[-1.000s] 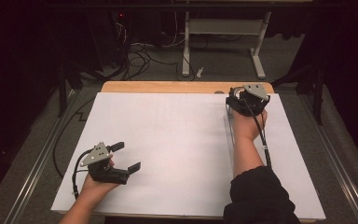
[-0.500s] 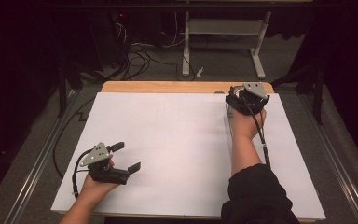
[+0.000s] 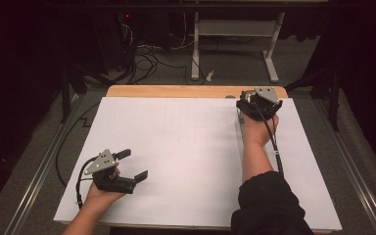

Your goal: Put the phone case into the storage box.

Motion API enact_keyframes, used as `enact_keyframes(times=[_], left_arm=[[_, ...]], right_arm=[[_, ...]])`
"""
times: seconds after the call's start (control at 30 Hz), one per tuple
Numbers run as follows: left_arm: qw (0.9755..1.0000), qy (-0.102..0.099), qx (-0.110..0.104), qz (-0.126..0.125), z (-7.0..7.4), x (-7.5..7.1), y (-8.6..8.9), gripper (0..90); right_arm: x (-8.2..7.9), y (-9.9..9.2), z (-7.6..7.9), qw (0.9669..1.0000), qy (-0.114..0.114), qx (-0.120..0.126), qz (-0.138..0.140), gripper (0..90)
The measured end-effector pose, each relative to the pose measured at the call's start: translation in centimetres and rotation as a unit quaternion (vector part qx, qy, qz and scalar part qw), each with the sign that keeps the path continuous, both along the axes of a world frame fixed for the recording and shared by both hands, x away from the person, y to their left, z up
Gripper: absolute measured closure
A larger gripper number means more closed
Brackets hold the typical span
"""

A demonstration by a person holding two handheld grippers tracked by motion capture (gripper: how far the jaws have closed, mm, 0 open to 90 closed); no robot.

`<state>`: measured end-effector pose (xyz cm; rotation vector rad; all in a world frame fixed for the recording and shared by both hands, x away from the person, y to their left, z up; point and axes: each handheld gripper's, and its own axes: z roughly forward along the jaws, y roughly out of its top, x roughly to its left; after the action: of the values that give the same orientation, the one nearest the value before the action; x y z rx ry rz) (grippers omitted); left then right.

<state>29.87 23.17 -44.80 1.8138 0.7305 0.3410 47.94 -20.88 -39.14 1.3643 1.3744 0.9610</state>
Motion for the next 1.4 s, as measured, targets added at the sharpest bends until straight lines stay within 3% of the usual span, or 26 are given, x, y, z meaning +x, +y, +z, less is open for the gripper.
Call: enact_keyframes(times=[0.8, 1.4], left_arm=[[1.0, 0.0, 0.0, -0.001, -0.02, -0.01, 0.0, 0.1], [1.0, 0.0, -0.001, -0.001, -0.02, 0.0, 0.03, 0.1]], right_arm=[[0.09, -0.24, -0.02, 0.9999, 0.002, -0.005, 0.01, 11.6], [0.31, -0.6, -0.19, 0.9999, 0.007, 0.002, 0.011, 3.6]])
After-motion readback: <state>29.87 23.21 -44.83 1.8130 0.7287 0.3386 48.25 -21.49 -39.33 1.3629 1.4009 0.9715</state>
